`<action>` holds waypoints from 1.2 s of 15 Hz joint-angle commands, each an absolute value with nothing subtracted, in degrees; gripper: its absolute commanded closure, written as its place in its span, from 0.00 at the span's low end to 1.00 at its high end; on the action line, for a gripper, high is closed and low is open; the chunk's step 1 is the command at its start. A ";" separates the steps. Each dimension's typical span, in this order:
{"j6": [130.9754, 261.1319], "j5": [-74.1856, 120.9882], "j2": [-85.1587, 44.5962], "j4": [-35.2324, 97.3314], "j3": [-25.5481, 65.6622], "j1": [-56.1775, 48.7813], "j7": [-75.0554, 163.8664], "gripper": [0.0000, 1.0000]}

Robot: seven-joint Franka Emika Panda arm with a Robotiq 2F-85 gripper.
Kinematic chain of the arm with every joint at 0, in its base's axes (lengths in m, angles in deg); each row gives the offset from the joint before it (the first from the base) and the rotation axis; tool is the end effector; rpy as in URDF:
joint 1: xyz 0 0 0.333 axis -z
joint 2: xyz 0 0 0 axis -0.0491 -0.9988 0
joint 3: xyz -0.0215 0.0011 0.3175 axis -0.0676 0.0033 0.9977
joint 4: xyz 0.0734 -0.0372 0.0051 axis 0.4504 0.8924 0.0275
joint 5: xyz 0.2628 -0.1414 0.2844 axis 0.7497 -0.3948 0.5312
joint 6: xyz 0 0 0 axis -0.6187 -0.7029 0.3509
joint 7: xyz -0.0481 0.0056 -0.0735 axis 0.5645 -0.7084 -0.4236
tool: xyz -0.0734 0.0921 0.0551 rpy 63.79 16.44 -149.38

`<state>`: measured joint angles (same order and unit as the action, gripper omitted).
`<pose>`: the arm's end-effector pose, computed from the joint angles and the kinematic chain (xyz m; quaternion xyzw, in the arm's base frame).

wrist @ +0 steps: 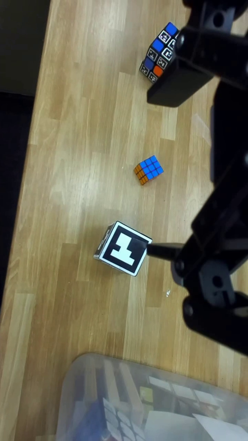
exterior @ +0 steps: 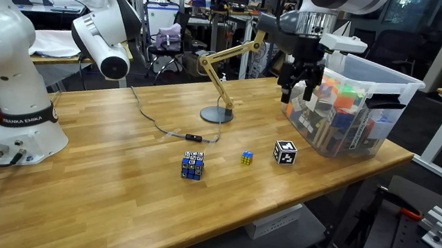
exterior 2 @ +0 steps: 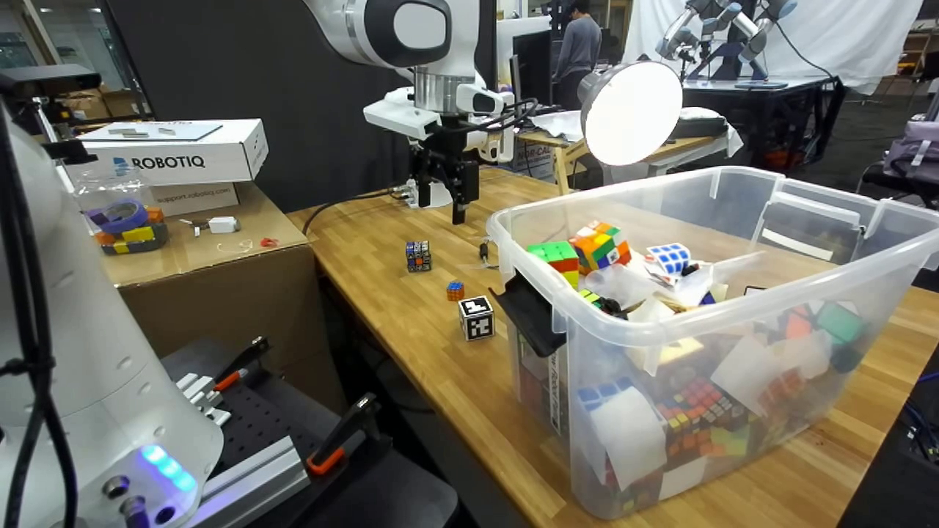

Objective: Put the black and white thing in the storage box

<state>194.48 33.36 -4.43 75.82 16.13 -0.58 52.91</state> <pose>0.4879 -0.0828 0.2698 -0.9934 0.0977 0.0361 0.0472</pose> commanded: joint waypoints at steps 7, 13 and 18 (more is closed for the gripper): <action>194.15 34.88 -6.32 74.49 16.88 0.96 53.43 0.00; 195.22 43.90 -15.10 70.13 16.26 4.97 54.27 0.00; 195.28 45.09 -18.37 69.45 16.62 5.86 53.50 0.00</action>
<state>195.30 45.50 -18.45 69.47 15.60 4.82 53.78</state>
